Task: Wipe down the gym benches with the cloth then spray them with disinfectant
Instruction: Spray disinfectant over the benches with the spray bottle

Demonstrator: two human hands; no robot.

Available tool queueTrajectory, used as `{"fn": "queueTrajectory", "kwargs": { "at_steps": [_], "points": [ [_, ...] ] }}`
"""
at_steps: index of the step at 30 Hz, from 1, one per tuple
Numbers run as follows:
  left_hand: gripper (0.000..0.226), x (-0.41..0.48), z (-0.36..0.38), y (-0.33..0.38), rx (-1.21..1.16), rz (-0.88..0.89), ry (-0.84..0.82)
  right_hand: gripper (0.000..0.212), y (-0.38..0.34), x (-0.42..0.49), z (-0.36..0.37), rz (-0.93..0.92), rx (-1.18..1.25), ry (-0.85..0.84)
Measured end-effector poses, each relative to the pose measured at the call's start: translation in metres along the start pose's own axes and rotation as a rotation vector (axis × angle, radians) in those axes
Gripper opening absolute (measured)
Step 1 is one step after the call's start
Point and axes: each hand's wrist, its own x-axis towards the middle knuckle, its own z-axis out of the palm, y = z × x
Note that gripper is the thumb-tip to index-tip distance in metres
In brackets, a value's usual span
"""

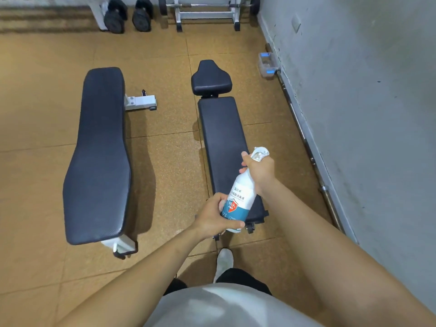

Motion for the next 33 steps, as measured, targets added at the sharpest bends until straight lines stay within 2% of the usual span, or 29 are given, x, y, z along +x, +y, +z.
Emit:
{"fn": "queueTrajectory", "kwargs": {
  "at_steps": [2,5,15,19,23,25,29,33],
  "points": [
    [0.069,-0.016,-0.006,-0.011,-0.007,0.014,-0.02,0.027,0.007,-0.02,0.004,0.01,-0.002,0.011],
    [0.071,-0.042,-0.019,-0.032,-0.058,0.019,-0.038,0.027,0.02,-0.055,0.017,0.015,0.061,0.019],
    [0.076,-0.113,-0.077,-0.087,-0.018,0.096,-0.122,0.033,0.06,-0.154,0.066,-0.074,0.123,0.174],
    [0.08,-0.133,-0.088,-0.102,-0.011,0.097,-0.102,0.034,0.067,-0.182,0.083,-0.005,0.08,0.236],
    [0.078,-0.147,-0.092,-0.114,0.008,0.095,-0.089,0.032,0.074,-0.196,0.09,-0.044,0.042,0.214],
    [0.076,-0.154,-0.092,-0.116,0.001,0.095,-0.076,0.025,0.076,-0.2,0.093,-0.055,0.03,0.212],
    [0.066,-0.169,-0.102,-0.112,0.046,0.107,-0.027,0.022,0.079,-0.205,0.101,0.011,0.009,0.202],
    [0.067,-0.184,-0.116,-0.122,0.084,0.064,0.047,0.014,0.085,-0.207,0.123,-0.015,0.105,0.053]
  ]
}}
